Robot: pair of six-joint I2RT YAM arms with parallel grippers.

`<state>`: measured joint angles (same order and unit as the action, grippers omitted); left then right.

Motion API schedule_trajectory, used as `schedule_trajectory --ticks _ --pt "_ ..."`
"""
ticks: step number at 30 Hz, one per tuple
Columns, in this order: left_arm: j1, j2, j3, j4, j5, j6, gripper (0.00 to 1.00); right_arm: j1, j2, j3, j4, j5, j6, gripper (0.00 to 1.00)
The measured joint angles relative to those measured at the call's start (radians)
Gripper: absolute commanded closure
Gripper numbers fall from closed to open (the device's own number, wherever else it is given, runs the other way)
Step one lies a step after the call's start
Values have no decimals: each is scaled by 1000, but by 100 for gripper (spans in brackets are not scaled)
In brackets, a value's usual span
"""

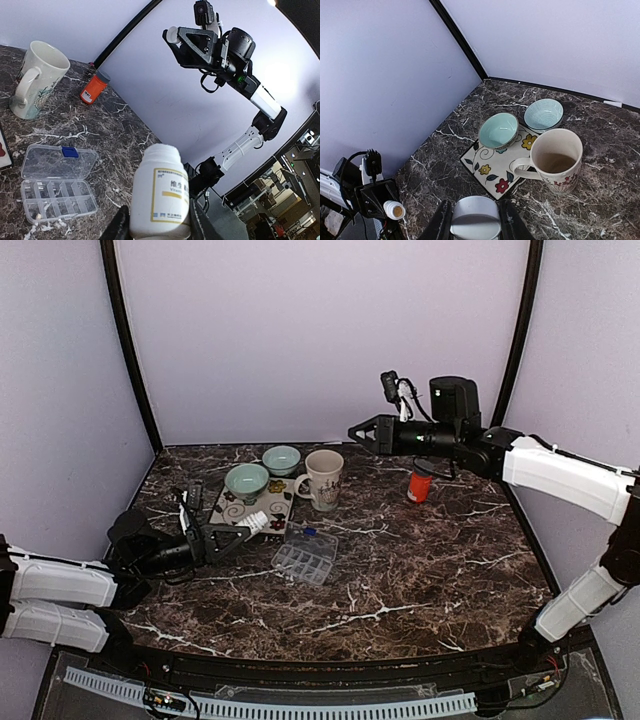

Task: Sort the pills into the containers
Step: Pour the pill into the compartment of the pill container.

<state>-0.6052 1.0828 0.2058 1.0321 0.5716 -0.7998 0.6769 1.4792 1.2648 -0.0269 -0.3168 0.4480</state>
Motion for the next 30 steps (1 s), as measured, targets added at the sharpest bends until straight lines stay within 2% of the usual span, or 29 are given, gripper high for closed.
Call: schedule_trajectory --ticks 30 --pt "-35 366 -94 378 -34 -17 100 -15 -35 -88 72 38 19 75"
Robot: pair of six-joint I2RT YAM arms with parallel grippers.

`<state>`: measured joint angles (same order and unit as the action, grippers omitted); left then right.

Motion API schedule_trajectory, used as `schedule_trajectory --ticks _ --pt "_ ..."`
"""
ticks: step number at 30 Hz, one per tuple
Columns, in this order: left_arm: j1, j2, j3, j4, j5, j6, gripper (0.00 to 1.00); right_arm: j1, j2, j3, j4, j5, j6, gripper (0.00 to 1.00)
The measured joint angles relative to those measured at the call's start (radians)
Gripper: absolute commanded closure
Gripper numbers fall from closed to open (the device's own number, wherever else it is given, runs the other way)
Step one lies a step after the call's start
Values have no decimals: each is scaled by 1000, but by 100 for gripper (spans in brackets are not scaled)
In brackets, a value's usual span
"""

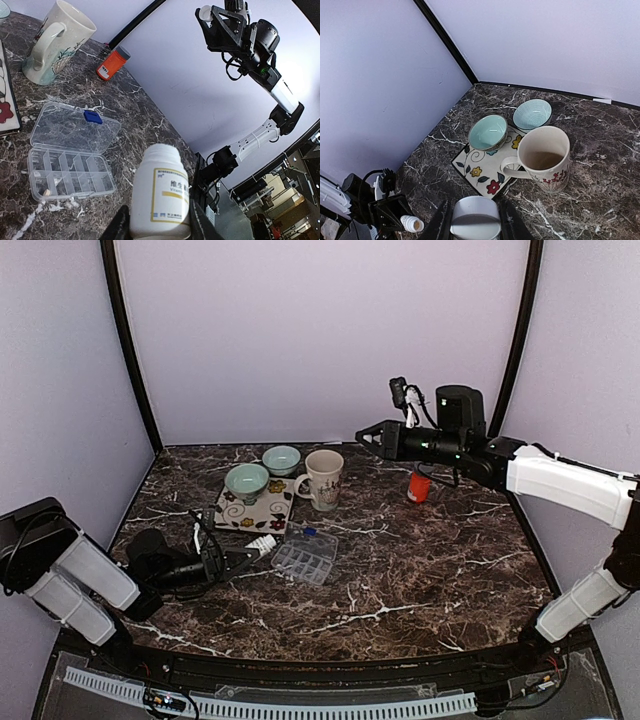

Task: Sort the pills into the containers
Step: Pour the pill into the compartment of the pill container.

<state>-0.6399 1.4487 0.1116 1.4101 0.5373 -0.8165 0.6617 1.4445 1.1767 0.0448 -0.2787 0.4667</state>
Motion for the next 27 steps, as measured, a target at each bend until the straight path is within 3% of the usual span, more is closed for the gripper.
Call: schedule_trajectory --ticks 12,27 --pt "0 153 -3 120 -16 -16 100 -5 -1 -6 22 9 7 75" --pt "-5 217 31 105 -82 -6 100 -21 -5 -53 46 7 16 75"
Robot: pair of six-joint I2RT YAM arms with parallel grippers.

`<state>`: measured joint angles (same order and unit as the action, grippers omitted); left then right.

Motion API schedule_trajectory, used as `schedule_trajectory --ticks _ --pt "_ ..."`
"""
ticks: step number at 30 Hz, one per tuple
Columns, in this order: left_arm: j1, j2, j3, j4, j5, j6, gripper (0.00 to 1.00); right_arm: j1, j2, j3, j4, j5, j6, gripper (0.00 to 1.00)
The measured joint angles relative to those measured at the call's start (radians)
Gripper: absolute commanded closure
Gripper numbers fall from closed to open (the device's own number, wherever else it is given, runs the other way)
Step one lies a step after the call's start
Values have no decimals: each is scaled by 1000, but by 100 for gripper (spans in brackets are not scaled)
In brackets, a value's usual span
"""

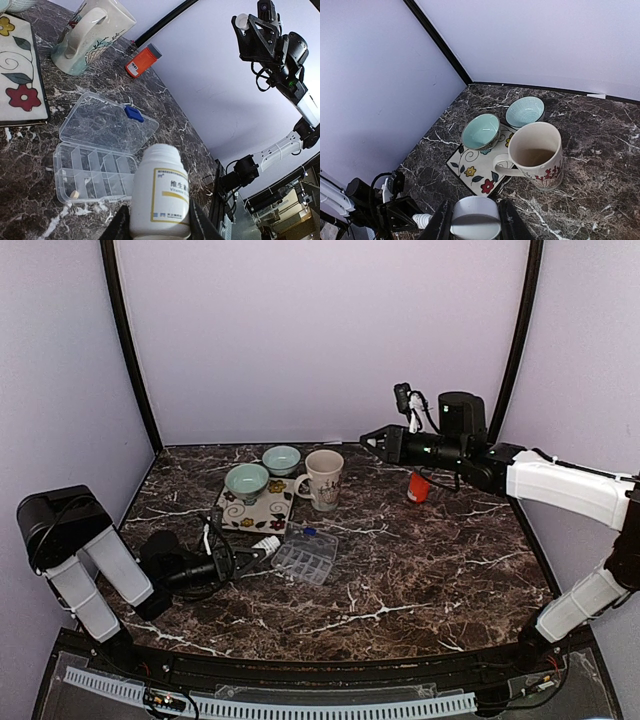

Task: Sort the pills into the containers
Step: Pour the pill into the compartment of the pill container.

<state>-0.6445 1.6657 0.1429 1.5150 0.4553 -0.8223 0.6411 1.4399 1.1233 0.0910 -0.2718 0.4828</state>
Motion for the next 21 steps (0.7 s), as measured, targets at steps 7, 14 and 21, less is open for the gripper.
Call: schedule_trajectory --ticks 7,14,21 --pt "-7 16 30 -40 -18 18 100 -5 0 0 16 -2 6 75" --pt "-15 18 37 -92 -29 43 100 -12 0 -1 22 -3 9 75" --pt "-25 31 41 -122 -34 60 100 -15 0 -1 22 -7 10 75"
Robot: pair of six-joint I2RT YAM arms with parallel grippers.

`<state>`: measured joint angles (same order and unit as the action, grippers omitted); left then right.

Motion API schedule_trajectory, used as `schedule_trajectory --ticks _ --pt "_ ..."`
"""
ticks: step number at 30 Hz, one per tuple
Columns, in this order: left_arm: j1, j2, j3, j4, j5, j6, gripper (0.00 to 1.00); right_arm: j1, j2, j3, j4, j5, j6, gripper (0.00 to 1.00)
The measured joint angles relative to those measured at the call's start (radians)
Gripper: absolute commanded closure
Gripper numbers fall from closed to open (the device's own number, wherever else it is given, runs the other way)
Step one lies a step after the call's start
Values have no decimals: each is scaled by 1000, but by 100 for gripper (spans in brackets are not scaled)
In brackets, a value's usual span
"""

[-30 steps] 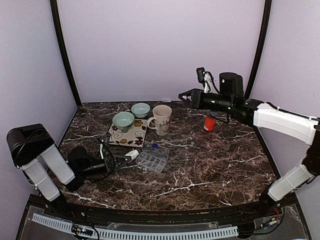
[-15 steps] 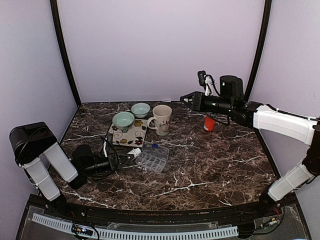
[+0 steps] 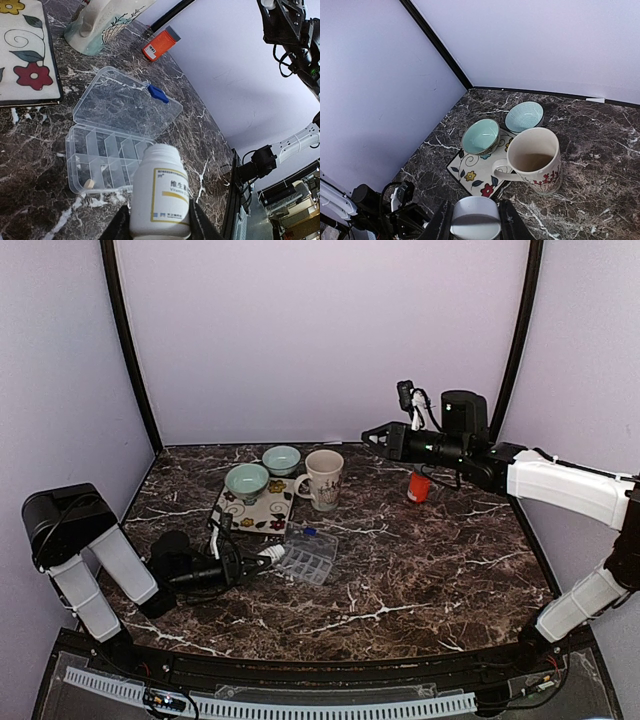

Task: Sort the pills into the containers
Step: Pour the pill into the compartment of the pill container.

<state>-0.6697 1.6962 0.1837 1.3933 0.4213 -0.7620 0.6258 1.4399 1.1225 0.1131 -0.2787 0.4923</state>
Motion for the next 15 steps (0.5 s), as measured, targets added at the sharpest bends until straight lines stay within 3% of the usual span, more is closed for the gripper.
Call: schedule_trajectory --ticks 15 --pt "-23 11 12 -30 -36 23 100 -6 0 0 0 -13 0 75"
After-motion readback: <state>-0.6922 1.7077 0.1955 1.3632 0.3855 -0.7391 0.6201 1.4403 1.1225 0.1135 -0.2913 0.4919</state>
